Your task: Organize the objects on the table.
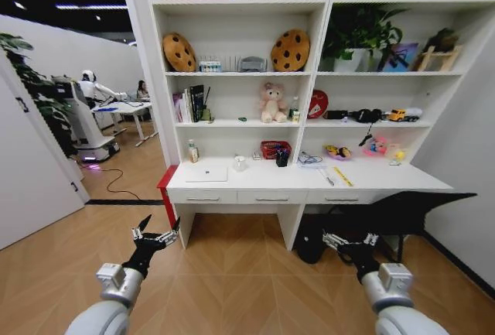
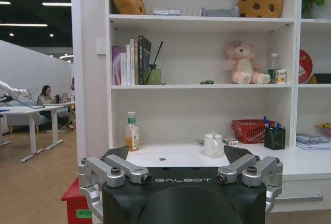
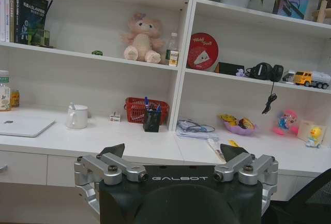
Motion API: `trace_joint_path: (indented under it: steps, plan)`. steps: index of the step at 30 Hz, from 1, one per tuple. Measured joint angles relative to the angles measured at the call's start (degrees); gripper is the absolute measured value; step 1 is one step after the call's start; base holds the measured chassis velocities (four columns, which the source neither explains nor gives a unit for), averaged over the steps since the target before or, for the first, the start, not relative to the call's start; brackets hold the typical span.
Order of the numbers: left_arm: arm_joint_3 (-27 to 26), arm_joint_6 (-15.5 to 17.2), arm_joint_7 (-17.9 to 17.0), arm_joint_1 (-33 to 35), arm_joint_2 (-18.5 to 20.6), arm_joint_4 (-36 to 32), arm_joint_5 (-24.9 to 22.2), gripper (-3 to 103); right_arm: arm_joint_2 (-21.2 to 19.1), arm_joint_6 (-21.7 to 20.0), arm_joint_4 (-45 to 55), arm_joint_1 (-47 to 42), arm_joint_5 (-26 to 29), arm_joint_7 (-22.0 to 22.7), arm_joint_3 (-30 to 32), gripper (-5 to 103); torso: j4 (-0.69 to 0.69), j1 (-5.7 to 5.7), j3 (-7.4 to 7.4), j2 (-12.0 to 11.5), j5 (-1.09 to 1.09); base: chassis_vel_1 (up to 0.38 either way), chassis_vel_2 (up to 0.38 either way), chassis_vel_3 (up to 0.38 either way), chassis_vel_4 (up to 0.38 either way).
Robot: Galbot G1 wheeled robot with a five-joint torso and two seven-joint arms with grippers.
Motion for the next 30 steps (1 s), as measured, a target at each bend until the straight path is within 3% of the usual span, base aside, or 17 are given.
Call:
trace_joint_path:
  steps: [30]
  plan:
    - [0.0, -0.01, 0.02, 0.0, 0.0, 0.0, 0.0, 100, -0.02, -0.08, 0.06, -0.04, 0.01, 0.02, 0.03, 100, 0.0, -0.04, -0.01, 0.02, -0.01, 0.0, 0.0, 0.0, 0.0]
